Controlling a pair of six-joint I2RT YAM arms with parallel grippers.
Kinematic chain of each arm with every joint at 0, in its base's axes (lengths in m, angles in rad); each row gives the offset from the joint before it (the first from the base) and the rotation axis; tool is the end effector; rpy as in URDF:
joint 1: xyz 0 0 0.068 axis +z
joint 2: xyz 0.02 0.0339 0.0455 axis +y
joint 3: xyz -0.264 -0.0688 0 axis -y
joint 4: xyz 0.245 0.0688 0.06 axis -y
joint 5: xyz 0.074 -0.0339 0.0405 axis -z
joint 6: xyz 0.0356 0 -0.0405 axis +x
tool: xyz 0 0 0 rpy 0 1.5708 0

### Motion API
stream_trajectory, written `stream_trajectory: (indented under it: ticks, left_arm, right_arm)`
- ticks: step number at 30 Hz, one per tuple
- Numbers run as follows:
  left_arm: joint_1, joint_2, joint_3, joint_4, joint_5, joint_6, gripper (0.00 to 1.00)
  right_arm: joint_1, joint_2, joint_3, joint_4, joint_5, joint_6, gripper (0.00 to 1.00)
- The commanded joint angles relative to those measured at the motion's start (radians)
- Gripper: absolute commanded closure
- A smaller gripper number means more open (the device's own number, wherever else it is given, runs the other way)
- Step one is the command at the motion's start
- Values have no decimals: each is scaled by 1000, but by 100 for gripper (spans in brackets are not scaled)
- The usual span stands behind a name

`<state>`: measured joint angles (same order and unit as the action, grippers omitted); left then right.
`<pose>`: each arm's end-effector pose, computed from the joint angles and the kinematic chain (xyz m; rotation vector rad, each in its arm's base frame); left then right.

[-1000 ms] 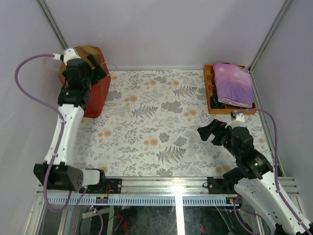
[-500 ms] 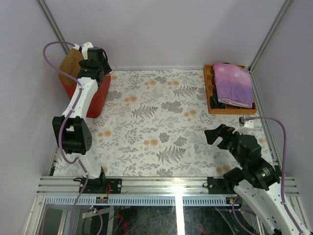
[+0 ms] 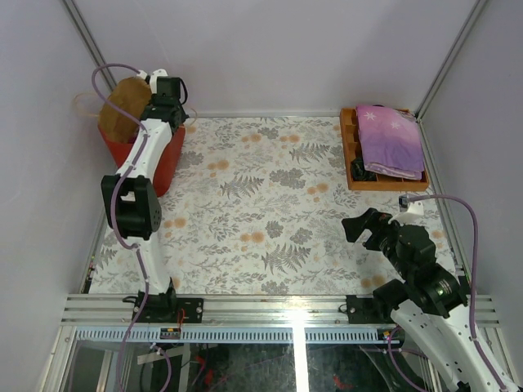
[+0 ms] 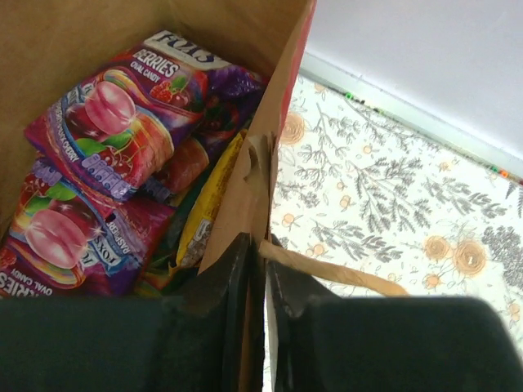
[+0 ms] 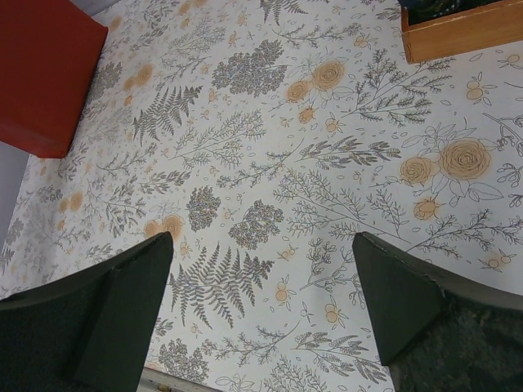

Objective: Take the snacks out of the paper bag

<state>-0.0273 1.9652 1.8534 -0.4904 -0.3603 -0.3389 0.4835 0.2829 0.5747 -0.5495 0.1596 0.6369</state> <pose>0.4602 0.0000 0.3287 -0.5308 2.0676 0.1770 0.0818 0.0366 0.2873 0.2582 1.8554 0.6389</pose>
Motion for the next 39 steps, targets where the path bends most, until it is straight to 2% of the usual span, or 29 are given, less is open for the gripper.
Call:
stream_trajectory:
  ticks: [1,7,14,23,31,33,34,35,37,38,39]
  left_arm:
    - [-10,-10,-9,-22,23,-5,99]
    - [-115,-101,-179,45,-96,33,100]
    - [-338,-131,-389,179,-255,58,100]
    - [-531,18,-470,214,-443,19,100]
    - [-593,151,-537,260,-440,-126,100]
    - [-611,157,-546,271,-434,-139,89]
    - [-623,151,-551,281,-428,-139,79]
    - [-634,141,-556,290,-420,-135,65]
    - [-653,110,-559,306,-403,-117,31]
    - [-662,88,-558,307,-392,-107,18]
    - [-668,58,-555,306,-371,-93,8]
  right_arm:
    - [2,6,0,9,14,8,1]
    - [1,23,-24,37,0,23,1]
    - [1,73,-63,81,-39,58,1]
    - [1,114,-107,123,-91,89,1]
    - [1,131,-157,163,-134,109,1]
    - [1,142,-163,169,-142,110,1]
    - [1,145,-166,174,-145,109,0]
    - [2,151,-168,177,-148,108,1]
    - [1,162,-169,185,-150,106,1]
    - [1,167,-168,189,-153,107,0]
    - [2,171,-168,192,-156,106,0]
